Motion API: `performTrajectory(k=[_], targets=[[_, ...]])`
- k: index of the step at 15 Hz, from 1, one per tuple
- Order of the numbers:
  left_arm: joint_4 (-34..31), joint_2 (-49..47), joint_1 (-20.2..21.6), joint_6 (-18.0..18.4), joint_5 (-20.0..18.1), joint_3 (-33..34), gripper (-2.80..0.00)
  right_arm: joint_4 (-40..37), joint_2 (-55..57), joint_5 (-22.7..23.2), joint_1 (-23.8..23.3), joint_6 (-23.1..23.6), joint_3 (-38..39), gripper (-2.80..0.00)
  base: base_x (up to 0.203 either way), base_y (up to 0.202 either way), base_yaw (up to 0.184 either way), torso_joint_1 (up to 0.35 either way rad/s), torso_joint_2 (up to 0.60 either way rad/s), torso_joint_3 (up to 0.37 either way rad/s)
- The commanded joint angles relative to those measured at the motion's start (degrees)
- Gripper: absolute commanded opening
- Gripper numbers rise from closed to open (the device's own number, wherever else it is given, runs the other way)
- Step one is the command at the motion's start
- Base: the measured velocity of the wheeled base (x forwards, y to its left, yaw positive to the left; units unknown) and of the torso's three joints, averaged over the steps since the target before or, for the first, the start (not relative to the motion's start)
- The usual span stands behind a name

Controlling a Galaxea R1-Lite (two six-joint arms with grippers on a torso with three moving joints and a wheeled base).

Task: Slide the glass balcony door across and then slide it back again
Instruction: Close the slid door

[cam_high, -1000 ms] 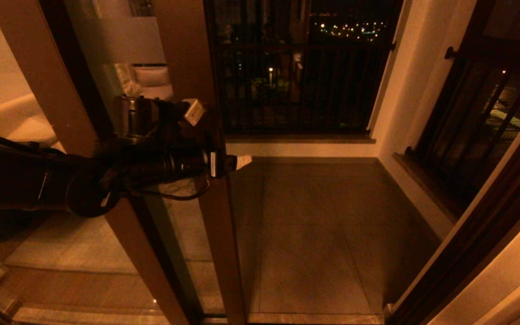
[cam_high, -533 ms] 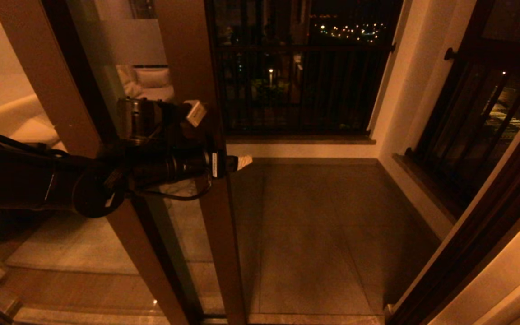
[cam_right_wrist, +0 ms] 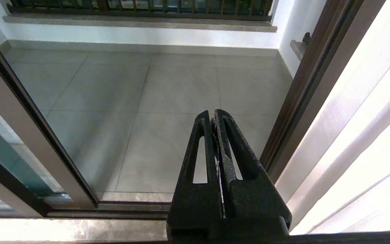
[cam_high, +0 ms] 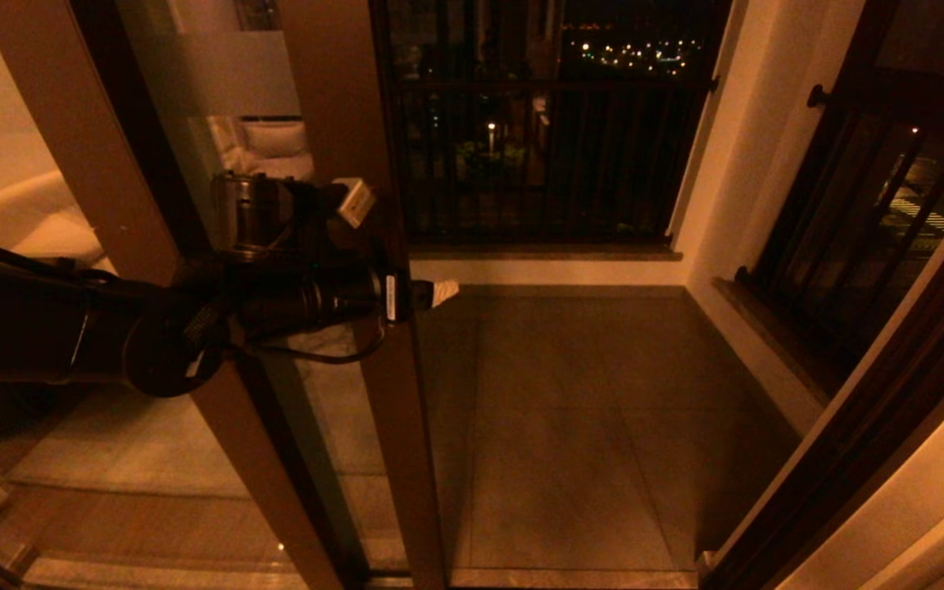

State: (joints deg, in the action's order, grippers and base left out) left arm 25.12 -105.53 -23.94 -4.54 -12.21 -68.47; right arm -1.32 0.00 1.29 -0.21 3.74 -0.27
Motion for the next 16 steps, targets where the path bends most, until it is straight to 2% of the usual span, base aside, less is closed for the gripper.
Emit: performTrajectory(k=[1, 11, 16], targets=[[0.28, 0.5, 0.04, 0.31, 0.69, -0.52, 0.0, 0.0, 0.09, 0.03, 0.02, 0.04, 0.0, -2.8, 0.0, 0.0, 0.0, 0.0, 0.0, 0.0], [-1.3, 1.73, 0.04, 1.99, 0.88, -2.28, 0.0, 0.0, 0.09, 0.03, 0.03, 0.04, 0.0, -2.8, 0.0, 0.0, 0.0, 0.0, 0.0, 0.0], [-1.3, 1.73, -1.98, 1.99, 0.94, -2.28, 0.0, 0.0, 0.09, 0.03, 0.03, 0.04, 0.0, -2.8, 0.0, 0.0, 0.0, 0.0, 0.0, 0.0]])
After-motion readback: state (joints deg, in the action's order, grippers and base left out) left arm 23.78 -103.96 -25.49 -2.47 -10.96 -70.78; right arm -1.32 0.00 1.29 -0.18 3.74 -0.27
